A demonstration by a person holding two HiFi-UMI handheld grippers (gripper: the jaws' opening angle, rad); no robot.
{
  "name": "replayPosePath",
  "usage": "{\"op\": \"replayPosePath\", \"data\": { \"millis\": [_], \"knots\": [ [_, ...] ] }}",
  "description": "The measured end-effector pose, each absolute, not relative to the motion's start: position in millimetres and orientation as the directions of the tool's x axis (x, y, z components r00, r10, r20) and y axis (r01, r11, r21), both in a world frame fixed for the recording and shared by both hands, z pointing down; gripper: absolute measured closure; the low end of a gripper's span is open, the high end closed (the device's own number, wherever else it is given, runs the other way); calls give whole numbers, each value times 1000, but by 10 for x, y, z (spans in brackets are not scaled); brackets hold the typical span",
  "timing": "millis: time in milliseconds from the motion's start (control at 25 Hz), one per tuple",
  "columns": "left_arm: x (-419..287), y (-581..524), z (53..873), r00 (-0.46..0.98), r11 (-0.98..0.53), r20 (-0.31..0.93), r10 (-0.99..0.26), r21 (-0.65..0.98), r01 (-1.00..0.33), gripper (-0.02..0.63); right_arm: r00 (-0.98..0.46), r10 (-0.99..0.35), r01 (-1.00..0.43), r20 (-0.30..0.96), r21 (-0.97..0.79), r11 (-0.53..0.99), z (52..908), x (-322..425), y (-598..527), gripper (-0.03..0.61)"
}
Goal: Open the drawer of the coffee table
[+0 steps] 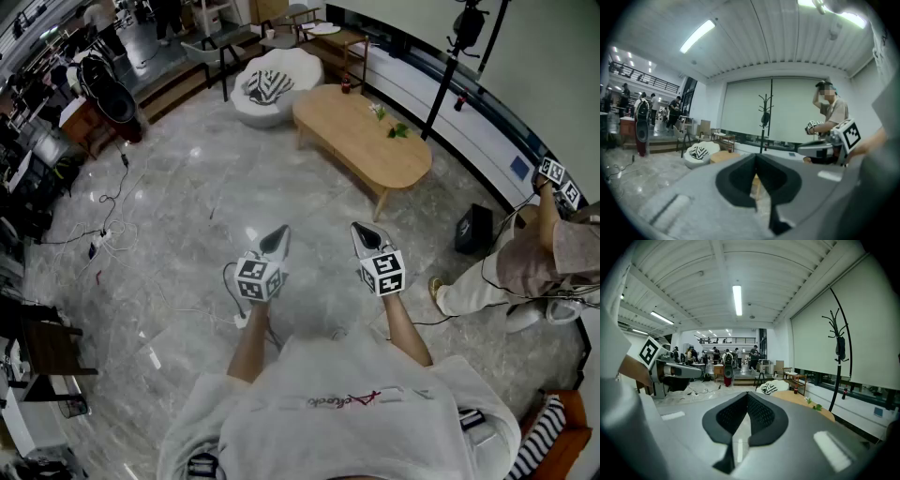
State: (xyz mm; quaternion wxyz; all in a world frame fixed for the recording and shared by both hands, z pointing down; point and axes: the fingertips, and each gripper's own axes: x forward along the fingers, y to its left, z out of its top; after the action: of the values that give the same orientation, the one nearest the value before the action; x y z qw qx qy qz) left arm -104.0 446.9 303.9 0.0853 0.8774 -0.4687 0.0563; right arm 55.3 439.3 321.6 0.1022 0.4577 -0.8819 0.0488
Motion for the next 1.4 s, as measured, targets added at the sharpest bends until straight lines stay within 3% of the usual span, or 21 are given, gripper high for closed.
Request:
{"op": "replayPosePath", "data": {
  "millis": [520,1400],
  "knots": [
    [-1294,4488,2998,570,-563,173,-803,90,-821,615,-554,-806,-823,210,11,568,3134,287,4396,574],
    [-2259,4424,3076,579,-569,163,-799,107,-816,615,-544,-814,-823,205,58,565,3151,-780,4309,574]
  ]
}}
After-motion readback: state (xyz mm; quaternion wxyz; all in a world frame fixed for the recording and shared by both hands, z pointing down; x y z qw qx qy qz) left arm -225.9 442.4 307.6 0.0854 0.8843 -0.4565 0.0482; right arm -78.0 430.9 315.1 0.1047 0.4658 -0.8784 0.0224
